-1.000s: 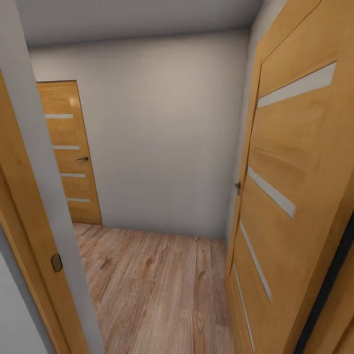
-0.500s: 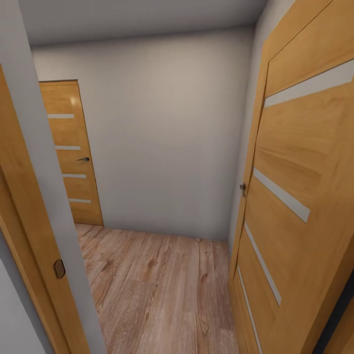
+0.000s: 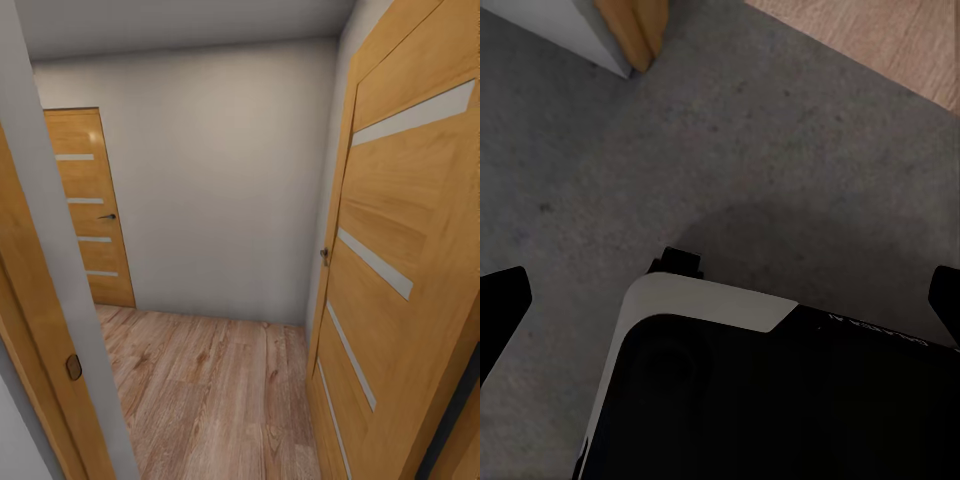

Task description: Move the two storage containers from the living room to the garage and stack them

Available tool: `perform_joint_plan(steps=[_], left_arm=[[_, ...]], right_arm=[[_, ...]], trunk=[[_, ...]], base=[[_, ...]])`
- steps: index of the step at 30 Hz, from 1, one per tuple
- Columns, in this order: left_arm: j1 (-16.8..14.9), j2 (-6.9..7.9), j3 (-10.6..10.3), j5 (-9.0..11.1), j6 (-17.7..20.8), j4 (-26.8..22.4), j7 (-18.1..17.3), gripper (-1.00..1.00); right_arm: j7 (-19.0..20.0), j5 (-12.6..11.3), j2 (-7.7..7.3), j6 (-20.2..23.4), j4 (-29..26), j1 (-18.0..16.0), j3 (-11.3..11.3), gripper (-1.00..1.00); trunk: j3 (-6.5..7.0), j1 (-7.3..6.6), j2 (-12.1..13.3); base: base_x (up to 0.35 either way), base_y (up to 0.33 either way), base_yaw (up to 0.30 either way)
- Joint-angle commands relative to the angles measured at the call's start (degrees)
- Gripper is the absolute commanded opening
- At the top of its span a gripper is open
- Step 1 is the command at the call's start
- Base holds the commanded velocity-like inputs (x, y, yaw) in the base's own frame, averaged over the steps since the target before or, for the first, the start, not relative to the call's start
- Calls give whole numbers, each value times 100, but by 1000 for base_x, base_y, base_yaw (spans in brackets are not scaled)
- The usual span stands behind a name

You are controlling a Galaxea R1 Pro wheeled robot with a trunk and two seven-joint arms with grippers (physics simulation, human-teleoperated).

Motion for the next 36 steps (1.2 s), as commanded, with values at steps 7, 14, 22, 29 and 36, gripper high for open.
perform_joint_plan(steps=[7, 14, 22, 29, 36], left_arm=[[-3, 0, -49, 34, -11, 1, 8, 100], [-3, 0, -49, 35, -13, 1, 8, 100], [-3, 0, -49, 39, -13, 1, 13, 100], [-3, 0, -49, 42, -13, 1, 12, 100], [-3, 0, -49, 41, -13, 1, 15, 100]], right_arm=[[19, -52, 3, -23, 17, -6, 47, 100], [19, -52, 3, -23, 17, -7, 48, 100], [19, -52, 3, -23, 17, -7, 48, 100], [19, -52, 3, -23, 17, -6, 51, 100], [19, -52, 3, -23, 17, -7, 51, 100]], trunk=[[-9, 1, -6], [-9, 1, -6], [-9, 1, -6], [-9, 1, -6], [-9, 1, -6]], base=[[194, 0, -17], [312, 0, -1], [293, 0, 0], [61, 0, 0], [3, 71, 0]])
